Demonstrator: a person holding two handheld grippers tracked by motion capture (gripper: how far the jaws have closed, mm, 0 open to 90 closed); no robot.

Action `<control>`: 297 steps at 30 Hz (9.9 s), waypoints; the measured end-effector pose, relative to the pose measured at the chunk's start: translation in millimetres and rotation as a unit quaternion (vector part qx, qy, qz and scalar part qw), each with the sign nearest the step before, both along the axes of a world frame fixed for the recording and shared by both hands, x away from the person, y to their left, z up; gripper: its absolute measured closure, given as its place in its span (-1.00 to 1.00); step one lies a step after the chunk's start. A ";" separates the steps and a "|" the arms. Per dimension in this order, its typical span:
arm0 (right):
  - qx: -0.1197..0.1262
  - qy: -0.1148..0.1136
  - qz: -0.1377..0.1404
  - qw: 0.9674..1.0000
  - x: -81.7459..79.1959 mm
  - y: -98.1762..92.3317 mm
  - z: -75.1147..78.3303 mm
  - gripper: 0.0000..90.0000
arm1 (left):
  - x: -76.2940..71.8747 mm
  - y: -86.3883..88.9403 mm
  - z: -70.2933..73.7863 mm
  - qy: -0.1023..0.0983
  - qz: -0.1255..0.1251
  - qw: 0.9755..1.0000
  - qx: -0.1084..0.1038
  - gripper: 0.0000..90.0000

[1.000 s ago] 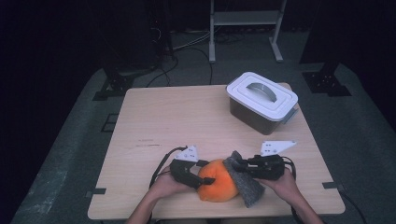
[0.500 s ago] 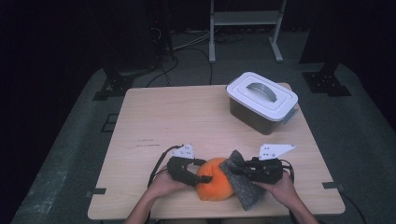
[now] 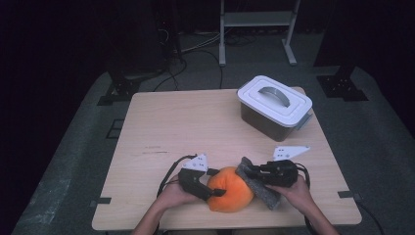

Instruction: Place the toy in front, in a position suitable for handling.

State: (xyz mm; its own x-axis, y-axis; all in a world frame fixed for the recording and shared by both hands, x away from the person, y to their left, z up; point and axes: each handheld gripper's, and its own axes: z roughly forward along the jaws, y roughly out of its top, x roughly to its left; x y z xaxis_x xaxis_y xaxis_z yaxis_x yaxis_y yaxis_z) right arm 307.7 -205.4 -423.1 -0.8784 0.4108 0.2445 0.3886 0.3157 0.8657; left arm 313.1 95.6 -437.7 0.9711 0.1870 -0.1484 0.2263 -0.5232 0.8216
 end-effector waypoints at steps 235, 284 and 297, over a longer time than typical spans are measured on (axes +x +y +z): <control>-0.068 -0.091 0.031 0.993 -14.3 30.8 45.1 0.75 | -8.1 -32.3 24.7 0.020 0.078 0.997 -0.003 0.07; -0.060 -0.051 -0.002 0.997 -7.9 -6.6 32.9 0.74 | -23.4 -33.0 17.0 -0.060 0.003 0.998 0.030 -0.27; -0.036 -0.046 0.031 0.998 -20.7 12.4 24.2 0.73 | -6.3 -29.1 11.9 0.069 -0.004 0.998 -0.002 -0.77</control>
State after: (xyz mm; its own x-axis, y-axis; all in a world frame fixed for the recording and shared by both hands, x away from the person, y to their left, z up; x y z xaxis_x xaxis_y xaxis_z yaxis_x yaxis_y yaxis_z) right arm 287.0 -193.0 -398.9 -0.9201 0.3679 0.1343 0.2867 0.3991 0.8709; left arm 306.8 66.6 -425.9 0.9428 0.1792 -0.2811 0.3332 -0.5225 0.7848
